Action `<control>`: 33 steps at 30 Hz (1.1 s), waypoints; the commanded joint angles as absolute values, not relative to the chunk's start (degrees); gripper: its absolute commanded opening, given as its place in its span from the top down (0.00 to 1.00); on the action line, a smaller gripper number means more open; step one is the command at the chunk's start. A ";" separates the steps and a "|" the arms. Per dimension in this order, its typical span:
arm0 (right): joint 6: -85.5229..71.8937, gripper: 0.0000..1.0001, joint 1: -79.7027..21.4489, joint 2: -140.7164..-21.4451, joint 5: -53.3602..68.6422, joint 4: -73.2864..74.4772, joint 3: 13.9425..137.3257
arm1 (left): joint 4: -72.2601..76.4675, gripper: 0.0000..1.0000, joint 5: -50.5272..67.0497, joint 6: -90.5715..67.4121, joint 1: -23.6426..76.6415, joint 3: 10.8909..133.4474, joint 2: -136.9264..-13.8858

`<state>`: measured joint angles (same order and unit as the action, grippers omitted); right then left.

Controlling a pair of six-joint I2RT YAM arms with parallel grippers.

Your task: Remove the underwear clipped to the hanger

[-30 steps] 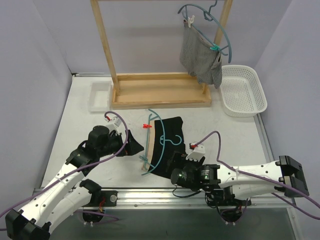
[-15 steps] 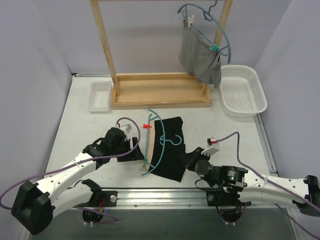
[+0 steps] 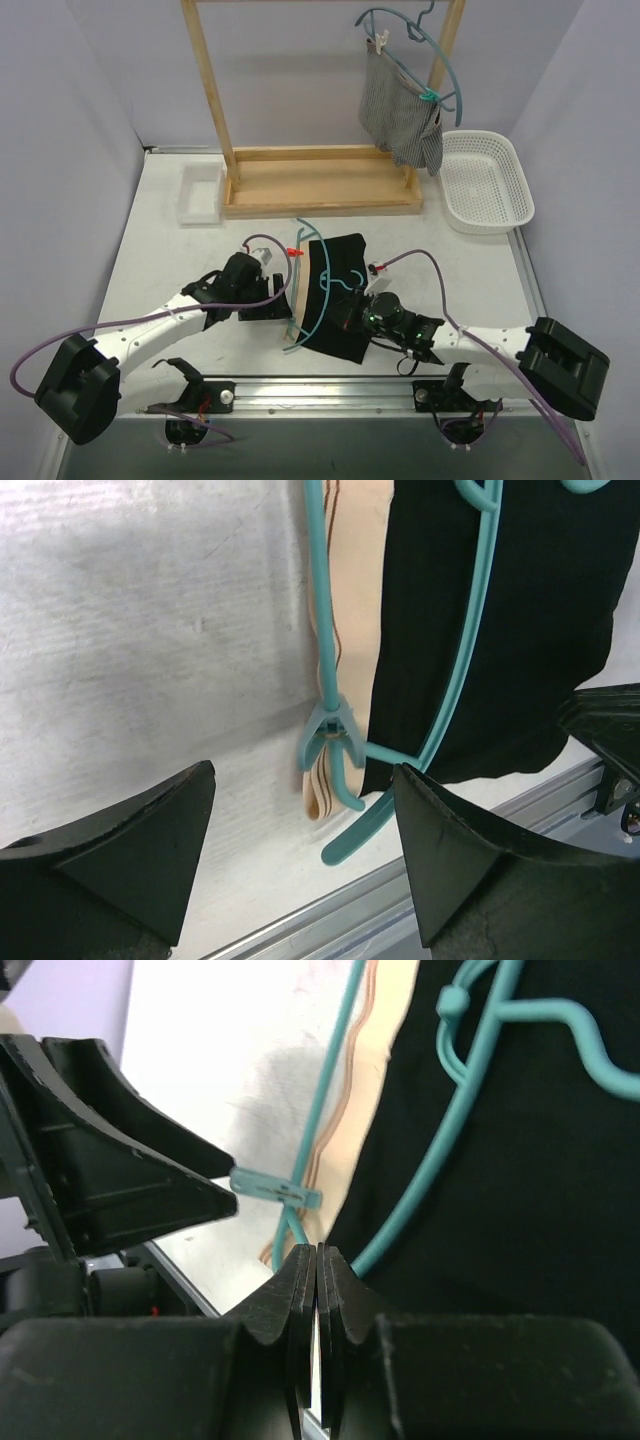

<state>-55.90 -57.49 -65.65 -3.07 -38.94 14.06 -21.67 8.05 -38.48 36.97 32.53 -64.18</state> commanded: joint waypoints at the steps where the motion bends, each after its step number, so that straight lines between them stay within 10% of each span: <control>1: -53.61 1.00 -53.72 -71.43 7.55 -55.54 14.67 | -17.67 0.19 6.94 -37.71 37.62 36.47 -66.79; 13: -54.93 1.00 -51.59 -92.71 11.95 -61.25 19.08 | -15.82 0.26 6.94 -37.53 39.02 37.18 -71.63; 22: -55.20 1.00 -50.89 -96.41 12.13 -64.69 18.10 | -15.03 0.56 8.00 -37.44 39.55 37.44 -73.21; 26: -54.67 1.00 -50.54 -96.85 12.30 -63.90 18.81 | -16.08 0.97 7.74 -37.27 39.64 38.23 -72.60; 33: -54.49 1.00 -49.93 -96.86 11.87 -63.19 18.55 | -21.78 0.98 6.86 -35.86 39.64 40.34 -69.62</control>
<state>-55.42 -50.59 -96.44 12.01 -64.03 18.48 -18.48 8.03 -37.32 39.40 36.95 -72.93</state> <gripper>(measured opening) 0.027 0.073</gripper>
